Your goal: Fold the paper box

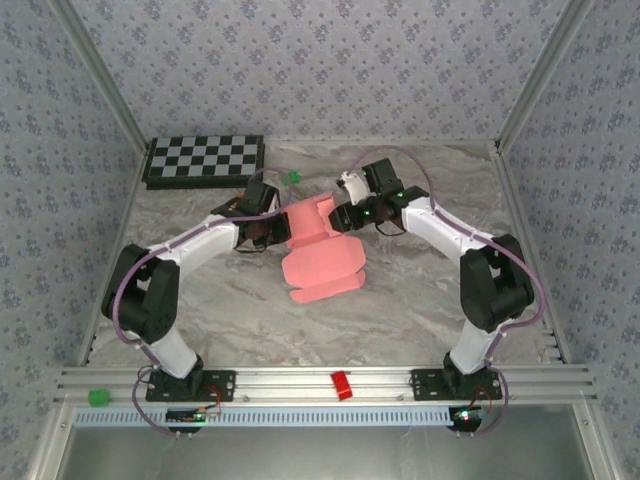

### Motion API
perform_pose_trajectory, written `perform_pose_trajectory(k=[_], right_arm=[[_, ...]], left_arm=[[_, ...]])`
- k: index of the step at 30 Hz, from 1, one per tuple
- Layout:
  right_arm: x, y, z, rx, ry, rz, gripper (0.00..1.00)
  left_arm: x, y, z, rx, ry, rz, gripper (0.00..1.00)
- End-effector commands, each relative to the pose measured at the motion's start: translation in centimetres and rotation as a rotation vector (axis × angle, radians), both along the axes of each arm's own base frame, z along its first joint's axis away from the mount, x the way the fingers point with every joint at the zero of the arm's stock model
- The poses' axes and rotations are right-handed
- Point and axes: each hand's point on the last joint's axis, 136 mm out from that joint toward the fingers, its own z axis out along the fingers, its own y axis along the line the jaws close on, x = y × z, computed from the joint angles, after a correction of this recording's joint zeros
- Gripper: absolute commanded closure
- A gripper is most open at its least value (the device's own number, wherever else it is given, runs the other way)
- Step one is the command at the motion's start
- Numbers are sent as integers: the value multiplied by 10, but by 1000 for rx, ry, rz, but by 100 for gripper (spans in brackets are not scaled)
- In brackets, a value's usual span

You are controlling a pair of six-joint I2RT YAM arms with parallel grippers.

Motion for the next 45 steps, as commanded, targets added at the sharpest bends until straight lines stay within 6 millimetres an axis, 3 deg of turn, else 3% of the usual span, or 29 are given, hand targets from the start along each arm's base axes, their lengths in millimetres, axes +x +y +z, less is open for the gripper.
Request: perform_pose_trajectory(k=[1,29,45], right_arm=[[5,-4,-14,-75,-26,-21,53],[18,-10,-31,-316,-118,-105,63],[32,-27,-31,-440,-173,-319,75]], left_arm=[[1,-8,20,-40,-38,-25,100],[1,-8,19,-42,-33,-17,100],[1,-8,15,-37,-23,-19,100]])
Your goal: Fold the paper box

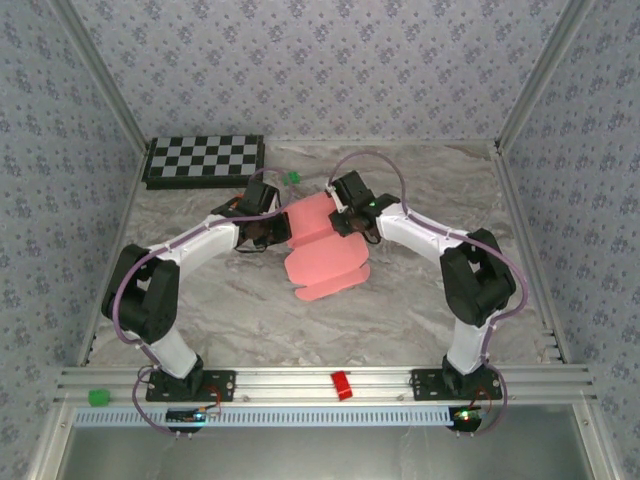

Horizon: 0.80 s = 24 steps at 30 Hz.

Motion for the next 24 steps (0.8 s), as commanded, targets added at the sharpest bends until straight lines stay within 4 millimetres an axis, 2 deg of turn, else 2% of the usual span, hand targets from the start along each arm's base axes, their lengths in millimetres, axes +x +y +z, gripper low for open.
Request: perform_pose_trajectory(k=[1,7,24], right_arm=[[10,-14,3,-67,-33,-106,75],[11,-25,2,-155,-54,-176,75],[6,-33,8,-371,-129,-300,75]], left_arm=[[1,-7,15,-31,-23,-17,100],[2,-8,15,-34,-21,-15,100],[4,-3,6,-5,3,13,100]])
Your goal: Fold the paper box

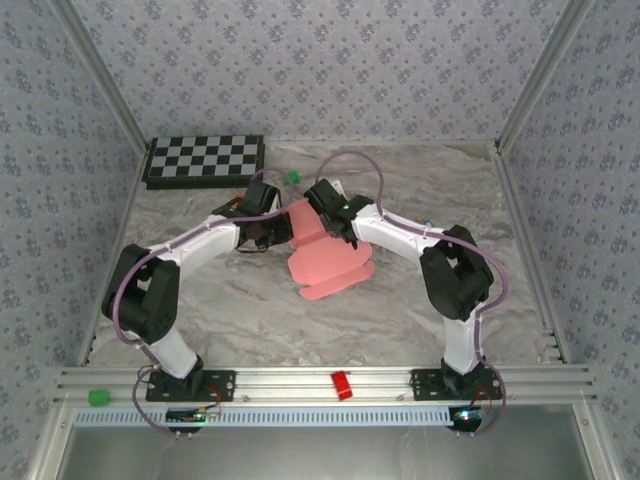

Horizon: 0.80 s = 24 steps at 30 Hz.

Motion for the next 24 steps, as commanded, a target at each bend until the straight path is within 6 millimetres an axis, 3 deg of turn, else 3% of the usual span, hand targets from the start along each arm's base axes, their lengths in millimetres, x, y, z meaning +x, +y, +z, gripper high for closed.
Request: perform_pose_trajectory(k=[1,12,24], right_arm=[[3,-23,6,-100,-31,-93,76],[3,-24,4,-123,-28,-113,86],[4,-29,0,-138,-14,-143,87]], left_arm=[[5,1,5,11,-2,16,100],[4,1,4,14,2,20,100],[4,2,4,17,2,21,100]])
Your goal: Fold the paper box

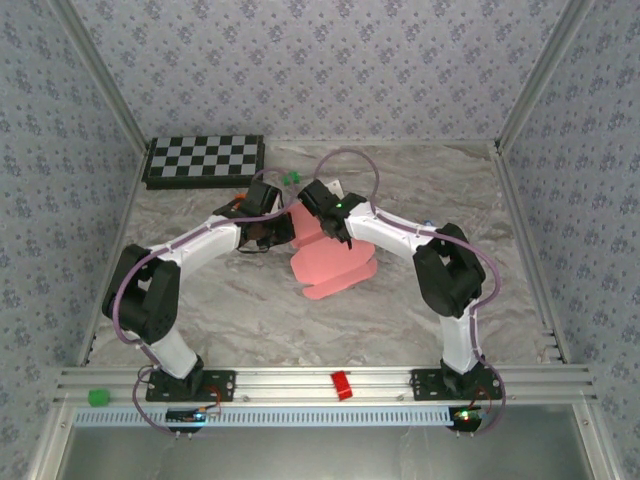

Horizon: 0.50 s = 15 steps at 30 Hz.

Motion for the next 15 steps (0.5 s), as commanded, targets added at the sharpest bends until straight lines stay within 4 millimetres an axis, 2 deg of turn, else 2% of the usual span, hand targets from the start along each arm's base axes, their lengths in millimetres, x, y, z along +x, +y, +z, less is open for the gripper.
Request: perform_pose_trajectory(k=[1,8,15], right_arm=[[2,-30,-1,-116,-2,-80,87],[3,-30,0,-101,4,-87,88],[-2,-10,8,43,28,-23,84]], left_arm=[[4,6,2,27,3,24,100],[5,6,3,25,4,26,100],[4,6,1,23,9,24,100]])
